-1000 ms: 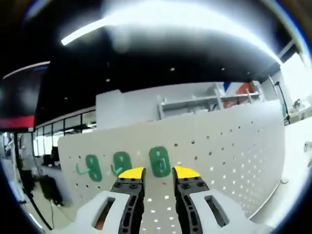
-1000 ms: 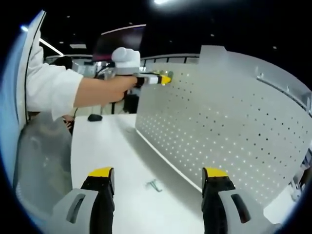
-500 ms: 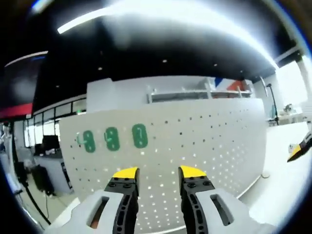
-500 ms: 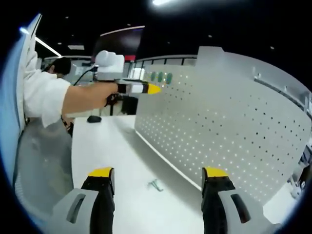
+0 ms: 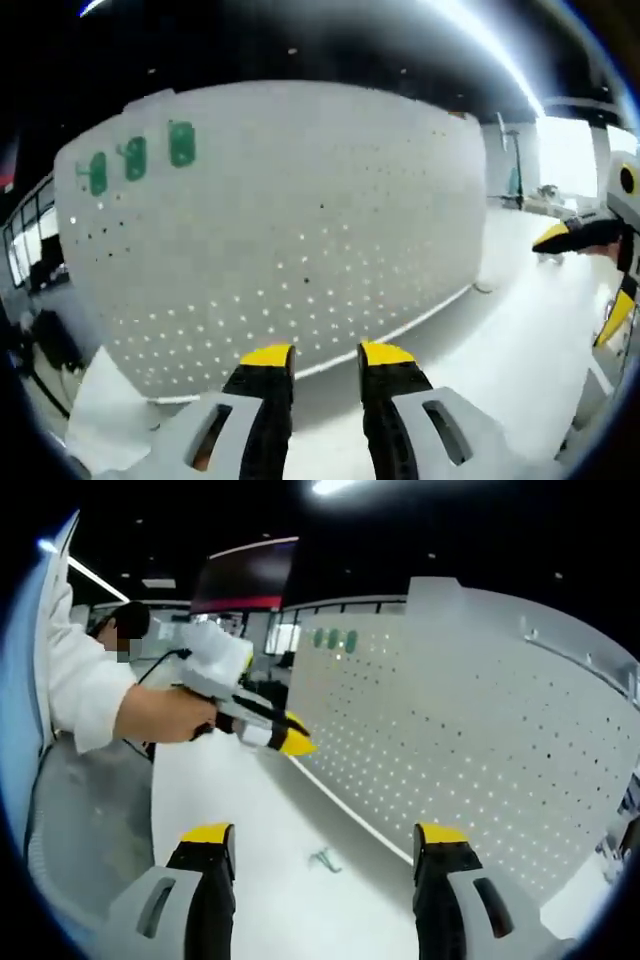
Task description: Insert the hook assembly into the mounting plate slot until the hook locks in place.
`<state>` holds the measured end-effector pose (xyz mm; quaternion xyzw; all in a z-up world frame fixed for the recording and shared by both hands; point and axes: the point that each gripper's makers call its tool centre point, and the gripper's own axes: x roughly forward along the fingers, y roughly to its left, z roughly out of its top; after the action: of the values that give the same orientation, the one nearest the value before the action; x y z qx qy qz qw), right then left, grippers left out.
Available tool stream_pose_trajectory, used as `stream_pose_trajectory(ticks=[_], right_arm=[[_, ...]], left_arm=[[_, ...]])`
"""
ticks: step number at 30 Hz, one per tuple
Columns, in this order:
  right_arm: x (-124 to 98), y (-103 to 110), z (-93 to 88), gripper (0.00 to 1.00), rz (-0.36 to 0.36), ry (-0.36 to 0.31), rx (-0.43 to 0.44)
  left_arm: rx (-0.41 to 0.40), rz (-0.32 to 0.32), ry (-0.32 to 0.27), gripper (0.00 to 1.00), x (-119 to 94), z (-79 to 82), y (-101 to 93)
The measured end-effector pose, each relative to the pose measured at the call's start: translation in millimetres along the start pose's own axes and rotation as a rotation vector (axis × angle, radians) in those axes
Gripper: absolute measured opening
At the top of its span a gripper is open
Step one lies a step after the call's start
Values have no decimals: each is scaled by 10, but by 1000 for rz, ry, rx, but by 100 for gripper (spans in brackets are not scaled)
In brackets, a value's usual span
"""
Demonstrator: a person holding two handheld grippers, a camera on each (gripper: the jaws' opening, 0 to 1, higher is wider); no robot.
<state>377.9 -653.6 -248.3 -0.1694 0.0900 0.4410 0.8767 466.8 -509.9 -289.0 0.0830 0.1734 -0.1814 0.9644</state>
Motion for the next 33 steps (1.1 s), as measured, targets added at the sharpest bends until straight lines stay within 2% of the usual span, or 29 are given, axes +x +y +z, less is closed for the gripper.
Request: stream_pose_trajectory(ticks=[1, 2, 4, 6, 11, 13, 16, 18, 21, 28, 33], right_arm=[[9, -4, -14, 73, 1, 0, -1], [24, -12, -41, 73, 2, 2, -2], [40, -25, -70, 73, 1, 1, 1], [54, -29, -91, 73, 0, -2, 10], [96, -45, -125, 73, 5, -5, 16], [107, -53, -133, 73, 5, -5, 19], [108, -49, -147, 73, 8, -6, 23], [105, -53, -188, 73, 8, 3, 23], [89, -72, -240, 73, 7, 12, 34], [68, -145, -311, 73, -6, 19, 53], [73, -156, -354, 73, -8, 23, 67]], left_arm=[[-1, -29, 45, 21, 41, -115, -62], [-1, -32, 70, 20, 66, -176, -78], [1, -58, 87, 20, 121, -255, -157], [8, -92, 139, 19, 143, -365, -243], [0, -144, 175, 15, 283, -443, -384], [-48, -178, 193, 14, 340, -476, -476], [-77, -196, 223, 14, 435, -543, -568], [-68, -199, 235, 14, 504, -579, -638], [-102, -202, 251, 13, 605, -625, -713], [-109, -164, 312, 13, 730, -791, -721], [-116, -168, 321, 13, 774, -809, -778]])
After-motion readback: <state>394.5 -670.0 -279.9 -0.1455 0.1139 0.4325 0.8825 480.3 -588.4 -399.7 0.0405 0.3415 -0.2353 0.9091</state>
